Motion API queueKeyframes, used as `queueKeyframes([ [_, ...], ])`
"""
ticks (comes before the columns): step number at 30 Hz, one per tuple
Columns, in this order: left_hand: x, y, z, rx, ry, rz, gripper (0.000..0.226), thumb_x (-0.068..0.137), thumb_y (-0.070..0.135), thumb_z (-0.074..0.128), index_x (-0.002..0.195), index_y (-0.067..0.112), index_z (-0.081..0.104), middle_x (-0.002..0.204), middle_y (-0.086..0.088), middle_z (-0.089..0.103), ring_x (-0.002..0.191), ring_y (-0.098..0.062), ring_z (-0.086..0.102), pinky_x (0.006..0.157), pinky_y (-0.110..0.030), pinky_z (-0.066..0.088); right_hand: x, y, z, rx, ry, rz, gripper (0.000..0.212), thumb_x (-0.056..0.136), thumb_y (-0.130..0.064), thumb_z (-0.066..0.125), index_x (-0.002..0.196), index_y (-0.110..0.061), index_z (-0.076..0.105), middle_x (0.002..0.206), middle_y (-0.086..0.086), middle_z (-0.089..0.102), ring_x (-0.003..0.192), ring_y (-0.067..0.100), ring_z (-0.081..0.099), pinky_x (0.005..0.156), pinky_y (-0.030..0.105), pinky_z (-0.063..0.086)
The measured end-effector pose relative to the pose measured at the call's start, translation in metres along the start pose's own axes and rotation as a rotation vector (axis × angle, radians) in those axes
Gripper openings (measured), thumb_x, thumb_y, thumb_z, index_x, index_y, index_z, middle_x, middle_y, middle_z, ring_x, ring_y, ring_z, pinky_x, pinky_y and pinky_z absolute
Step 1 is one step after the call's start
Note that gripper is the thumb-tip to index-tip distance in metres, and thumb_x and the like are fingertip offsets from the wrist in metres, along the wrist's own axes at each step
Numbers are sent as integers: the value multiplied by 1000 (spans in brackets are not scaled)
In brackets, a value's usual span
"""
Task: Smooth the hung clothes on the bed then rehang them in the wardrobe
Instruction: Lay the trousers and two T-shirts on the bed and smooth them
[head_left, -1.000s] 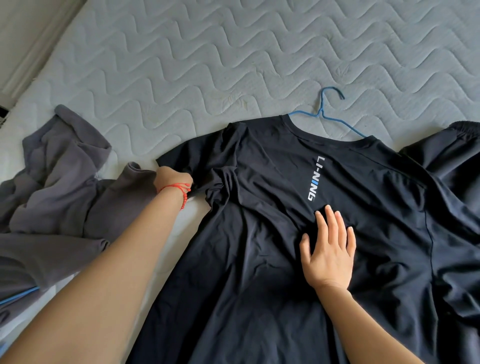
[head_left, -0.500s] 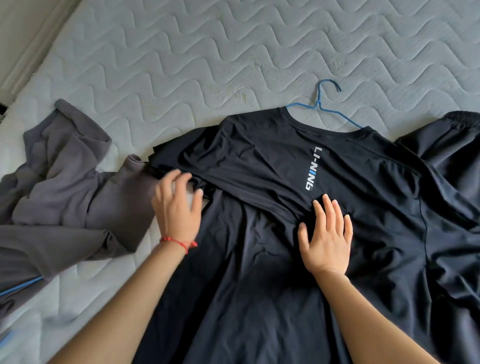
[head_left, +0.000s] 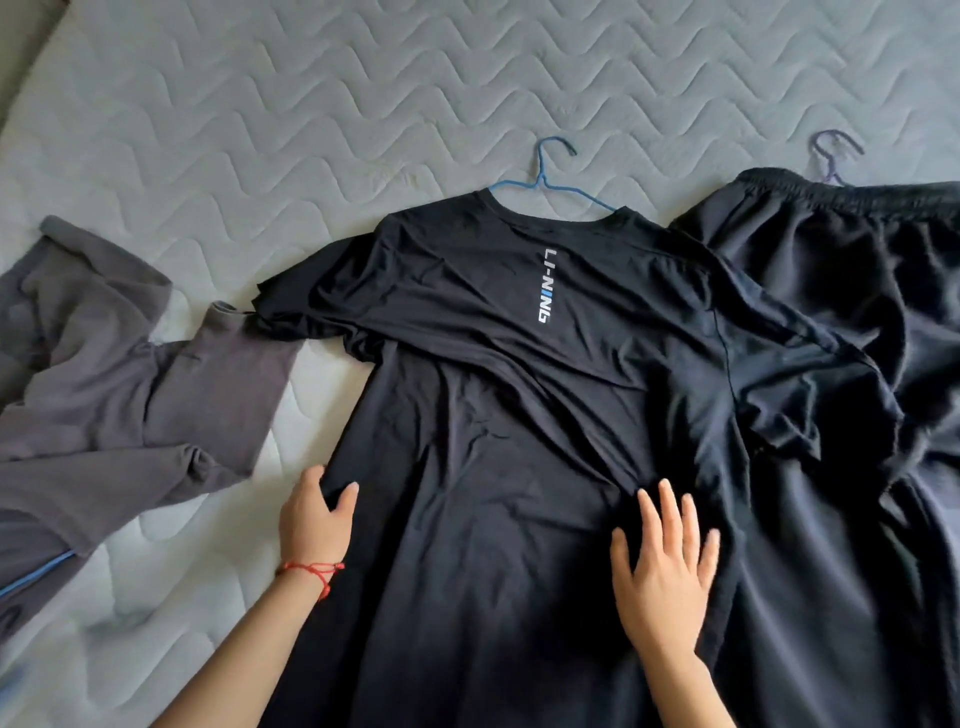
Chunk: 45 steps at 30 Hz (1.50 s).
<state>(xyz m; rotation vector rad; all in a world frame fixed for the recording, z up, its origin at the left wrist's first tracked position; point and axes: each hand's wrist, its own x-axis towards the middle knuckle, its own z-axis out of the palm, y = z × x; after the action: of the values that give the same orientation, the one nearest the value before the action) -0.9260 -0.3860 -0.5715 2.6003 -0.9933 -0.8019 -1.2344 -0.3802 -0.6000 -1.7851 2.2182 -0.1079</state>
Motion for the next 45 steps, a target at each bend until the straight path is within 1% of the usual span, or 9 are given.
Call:
queueKeyframes([
  [2, -4, -5, -4, 3, -69, -25, 44, 88, 18, 57, 123, -8, 48, 125, -29, 55, 117, -44, 49, 97, -45, 39, -28, 18, -2, 1, 31, 64, 55, 81, -38, 37, 128, -14, 50, 143, 16, 43, 134, 27, 27, 115, 38, 8],
  [6, -13, -27, -9, -57, -175, -1, 25, 88, 19, 57, 68, 3, 52, 90, -30, 64, 90, -46, 58, 72, -37, 40, -64, 31, -8, 140, 87, 267, 61, 76, -15, 69, 131, -3, 46, 141, 25, 41, 124, 42, 43, 94, 54, 42],
  [10, -22, -56, -13, -91, -203, -28, 26, 86, 17, 59, 90, -8, 63, 98, -25, 67, 95, -41, 59, 81, -38, 43, -91, 24, -19, 372, 73, 587, 66, 72, -9, 75, 131, -2, 46, 126, 26, 51, 114, 45, 49, 92, 53, 41],
  [14, -33, -81, -18, -159, -200, -78, 26, 86, 18, 60, 85, -8, 64, 90, -26, 67, 89, -41, 61, 79, -40, 46, -115, 27, -28, 615, -44, 847, 39, 81, -25, 69, 112, -5, 57, 115, 21, 62, 112, 37, 55, 90, 41, 39],
  [22, -58, -101, -31, -162, -254, -39, 22, 80, 20, 68, 83, -2, 68, 84, -19, 69, 84, -34, 63, 77, -38, 48, -139, 54, -35, 663, -65, 763, 43, 90, -29, 56, 56, -11, 35, 67, 17, 51, 75, 35, 49, 70, 39, 33],
  [30, -81, -132, -36, -207, -237, -63, 21, 80, 25, 69, 85, 5, 70, 89, -13, 71, 90, -31, 64, 84, -38, 47, -161, 87, -46, 732, -159, 755, 44, 80, -37, 68, 56, -4, 51, 57, 12, 55, 62, 25, 51, 65, 37, 40],
  [34, -102, -142, -33, -217, -359, -98, 10, 71, 20, 77, 73, 17, 68, 79, -6, 70, 83, -27, 65, 79, -35, 50, -174, 91, -45, 842, -351, 716, 14, 70, -19, 79, 68, -8, 71, 62, 1, 71, 69, 17, 62, 74, 36, 51],
  [39, -117, -144, -37, -218, -287, -13, 23, 73, 8, 72, 95, 6, 67, 88, -9, 68, 90, -28, 63, 82, -36, 48, -184, 95, -55, 859, -390, 578, 11, 73, 3, 72, 80, -4, 66, 72, 7, 70, 66, 19, 60, 56, 20, 51],
  [45, -125, -159, -45, -31, -261, 42, 44, 81, 20, 67, 118, -1, 55, 118, -17, 63, 111, -34, 57, 96, -40, 44, -189, 114, -62, 507, -348, 509, 18, 81, -19, 69, 83, -2, 64, 84, 15, 70, 90, 34, 63, 70, 36, 41],
])
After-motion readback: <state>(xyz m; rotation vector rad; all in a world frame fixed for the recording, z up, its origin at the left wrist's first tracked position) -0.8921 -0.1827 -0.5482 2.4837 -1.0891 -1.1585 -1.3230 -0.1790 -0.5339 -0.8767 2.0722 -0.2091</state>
